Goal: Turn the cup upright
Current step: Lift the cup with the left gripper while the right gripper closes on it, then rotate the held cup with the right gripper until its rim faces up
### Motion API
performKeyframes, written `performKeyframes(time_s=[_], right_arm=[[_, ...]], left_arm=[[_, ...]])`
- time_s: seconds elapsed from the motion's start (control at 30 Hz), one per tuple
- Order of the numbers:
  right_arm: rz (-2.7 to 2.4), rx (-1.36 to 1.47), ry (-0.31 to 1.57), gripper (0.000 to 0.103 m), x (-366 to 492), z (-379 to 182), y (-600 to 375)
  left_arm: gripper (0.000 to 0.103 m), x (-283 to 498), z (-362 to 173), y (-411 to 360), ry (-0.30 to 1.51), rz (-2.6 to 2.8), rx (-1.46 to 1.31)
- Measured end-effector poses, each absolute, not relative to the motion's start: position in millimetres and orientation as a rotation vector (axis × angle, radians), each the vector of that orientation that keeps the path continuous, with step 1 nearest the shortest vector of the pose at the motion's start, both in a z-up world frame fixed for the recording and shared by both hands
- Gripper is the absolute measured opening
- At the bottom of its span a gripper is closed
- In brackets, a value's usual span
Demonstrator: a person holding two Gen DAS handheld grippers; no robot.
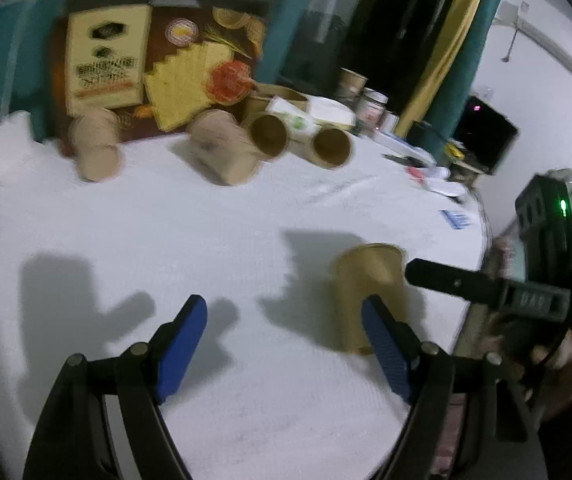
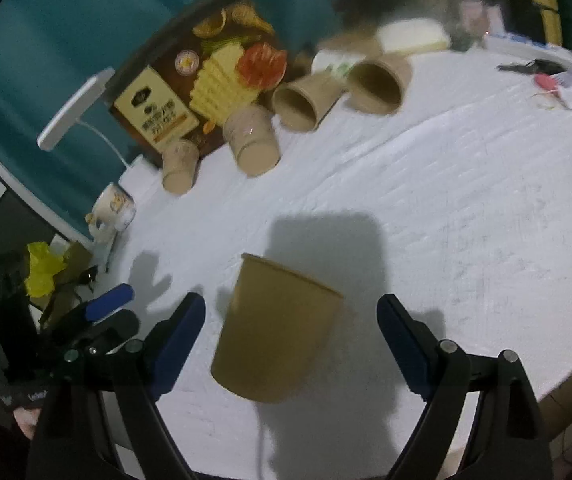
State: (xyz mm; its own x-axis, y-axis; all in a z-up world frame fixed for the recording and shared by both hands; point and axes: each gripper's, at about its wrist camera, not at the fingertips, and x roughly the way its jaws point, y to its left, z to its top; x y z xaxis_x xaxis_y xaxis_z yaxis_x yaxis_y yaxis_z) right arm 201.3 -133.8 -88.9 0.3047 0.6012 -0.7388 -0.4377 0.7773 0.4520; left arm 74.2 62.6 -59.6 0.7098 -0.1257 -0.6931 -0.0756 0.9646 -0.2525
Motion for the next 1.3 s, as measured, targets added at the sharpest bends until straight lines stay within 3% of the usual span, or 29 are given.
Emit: performKeyframes(time_s=[0.47, 0.63, 0.77, 0.83, 1.07, 1.3], right_arm=[[0.729, 0.163, 1.239, 0.085, 233, -110, -97], [0.746, 0.129, 1.272, 0.07, 234, -115, -91], [0.778, 0.1, 1.26, 0.069, 234, -112, -87], [0.777, 0.104, 1.224, 0.069, 235, -106, -87], [0.585, -0.122, 0.795, 0.069, 217, -83, -84], [0.543, -0.172, 0.626, 0.07, 195, -87, -95]], left_arm=[[0.08, 44, -84, 115, 0.78, 0.104, -0.265], [0.08, 43, -83, 113, 0.765, 0.086, -0.25], [0.08, 43, -86, 115, 0.77, 0.086, -0.255], [0.08, 43, -87, 116, 0.771, 0.086, -0.259], [0.08, 44, -88, 117, 0.775, 0.089, -0.267], [0.08, 45, -87, 117, 0.781, 0.09, -0.257]])
